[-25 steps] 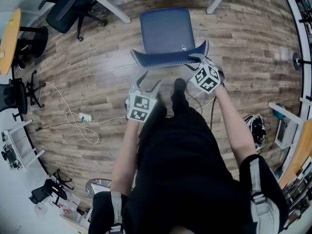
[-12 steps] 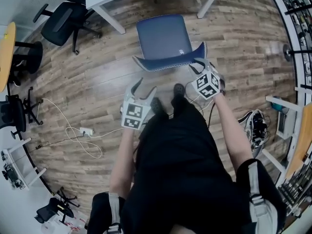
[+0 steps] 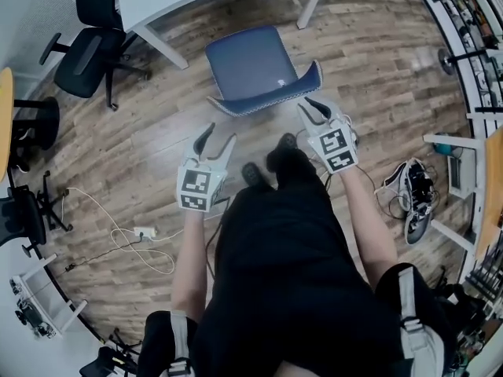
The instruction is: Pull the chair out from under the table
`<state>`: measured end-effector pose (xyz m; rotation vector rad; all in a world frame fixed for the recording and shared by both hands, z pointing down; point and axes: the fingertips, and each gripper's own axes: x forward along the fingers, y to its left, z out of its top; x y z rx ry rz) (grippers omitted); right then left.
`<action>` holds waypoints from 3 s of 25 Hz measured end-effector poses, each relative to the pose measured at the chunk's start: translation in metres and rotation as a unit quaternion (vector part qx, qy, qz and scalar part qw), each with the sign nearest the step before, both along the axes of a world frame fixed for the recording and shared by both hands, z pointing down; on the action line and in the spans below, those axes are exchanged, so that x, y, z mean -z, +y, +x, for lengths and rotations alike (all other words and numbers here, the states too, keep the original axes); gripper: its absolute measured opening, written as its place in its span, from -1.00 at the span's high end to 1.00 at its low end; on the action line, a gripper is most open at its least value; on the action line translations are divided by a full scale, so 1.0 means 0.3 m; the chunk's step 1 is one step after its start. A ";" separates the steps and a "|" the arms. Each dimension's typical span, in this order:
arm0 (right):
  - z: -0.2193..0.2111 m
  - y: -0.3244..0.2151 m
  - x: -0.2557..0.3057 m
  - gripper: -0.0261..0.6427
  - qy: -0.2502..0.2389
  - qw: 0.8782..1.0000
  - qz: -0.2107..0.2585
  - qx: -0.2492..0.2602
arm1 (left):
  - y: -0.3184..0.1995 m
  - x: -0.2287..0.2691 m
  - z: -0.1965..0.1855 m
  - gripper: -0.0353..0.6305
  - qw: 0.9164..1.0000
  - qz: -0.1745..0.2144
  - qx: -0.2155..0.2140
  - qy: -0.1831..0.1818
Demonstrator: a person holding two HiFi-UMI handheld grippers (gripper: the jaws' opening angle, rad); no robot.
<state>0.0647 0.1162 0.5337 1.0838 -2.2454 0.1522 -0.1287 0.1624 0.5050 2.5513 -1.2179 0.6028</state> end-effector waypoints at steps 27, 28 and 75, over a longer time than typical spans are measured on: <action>-0.216 0.264 0.332 0.91 -0.176 0.984 0.004 0.036 | 0.144 0.239 0.037 0.65 0.995 0.040 -0.028 0.092; -0.229 0.273 0.336 0.91 -0.183 0.982 -0.001 0.044 | 0.149 0.238 0.033 0.66 0.995 0.040 -0.025 0.092; -0.322 0.325 0.406 0.92 -0.208 0.974 -0.007 0.089 | 0.180 0.218 0.006 0.86 0.996 0.021 -0.034 0.086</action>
